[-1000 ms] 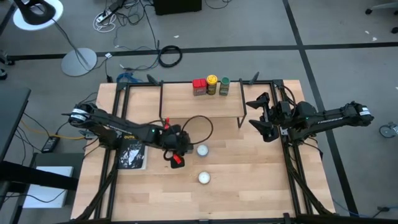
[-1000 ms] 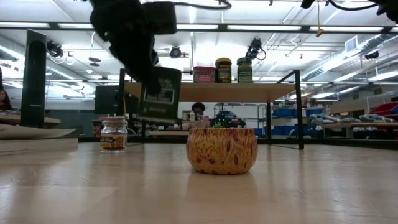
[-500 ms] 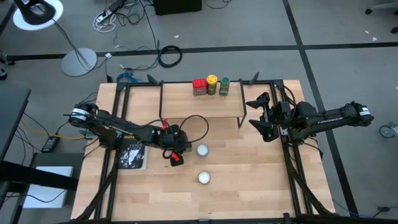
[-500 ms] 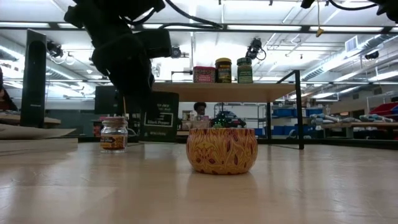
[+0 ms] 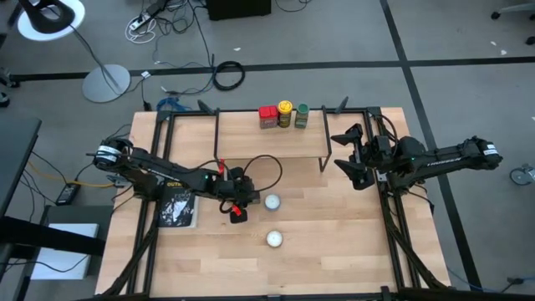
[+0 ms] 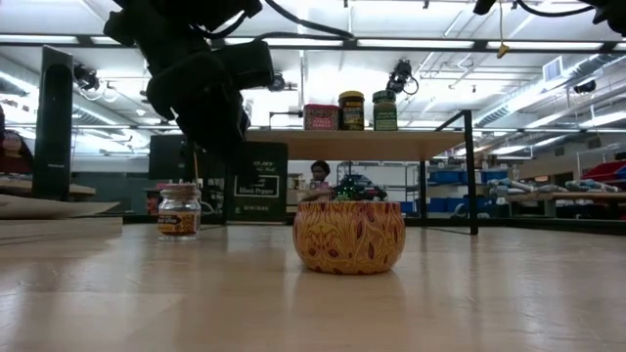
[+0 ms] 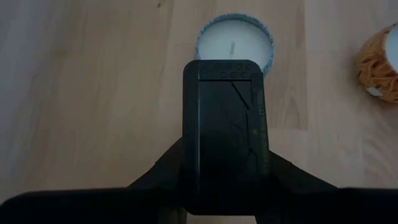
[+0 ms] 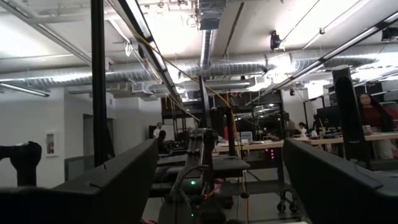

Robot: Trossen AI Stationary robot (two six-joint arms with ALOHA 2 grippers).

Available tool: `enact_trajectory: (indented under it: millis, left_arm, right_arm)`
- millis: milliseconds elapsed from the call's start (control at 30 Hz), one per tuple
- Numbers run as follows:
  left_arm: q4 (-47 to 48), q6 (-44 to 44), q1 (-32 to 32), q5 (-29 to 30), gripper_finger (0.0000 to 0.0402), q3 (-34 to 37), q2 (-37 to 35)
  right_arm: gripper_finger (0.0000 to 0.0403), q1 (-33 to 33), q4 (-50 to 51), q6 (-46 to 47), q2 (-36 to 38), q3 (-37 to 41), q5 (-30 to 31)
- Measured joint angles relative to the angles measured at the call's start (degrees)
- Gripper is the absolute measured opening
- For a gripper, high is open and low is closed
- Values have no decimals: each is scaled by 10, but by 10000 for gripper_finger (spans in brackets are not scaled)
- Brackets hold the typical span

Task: Shelf spices
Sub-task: Remove the black seasoning can from the shelf

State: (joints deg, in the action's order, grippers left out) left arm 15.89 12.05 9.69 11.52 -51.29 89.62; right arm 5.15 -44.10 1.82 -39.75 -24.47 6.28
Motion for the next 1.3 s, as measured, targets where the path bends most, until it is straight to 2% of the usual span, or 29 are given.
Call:
enact_trajectory:
  millis: [367, 567, 667, 1000, 1300]
  left_arm:
    - [2, 1, 0, 0, 118, 0, 4]
    - [2, 2, 0, 0, 178, 0, 4]
    - [2, 2, 0, 0, 191, 0, 4]
    - [2, 2, 0, 0, 197, 0, -7]
    - [5, 1, 0, 52, 198, 0, -77]
  right_arm:
    - [345, 0, 0, -5, 0, 0, 0]
    - [345, 0, 0, -6, 0, 0, 0]
    - [345, 0, 0, -6, 0, 0, 0]
    - [345, 3, 0, -34, 0, 0, -9]
    - [345, 43, 1, -111, -10, 0, -20]
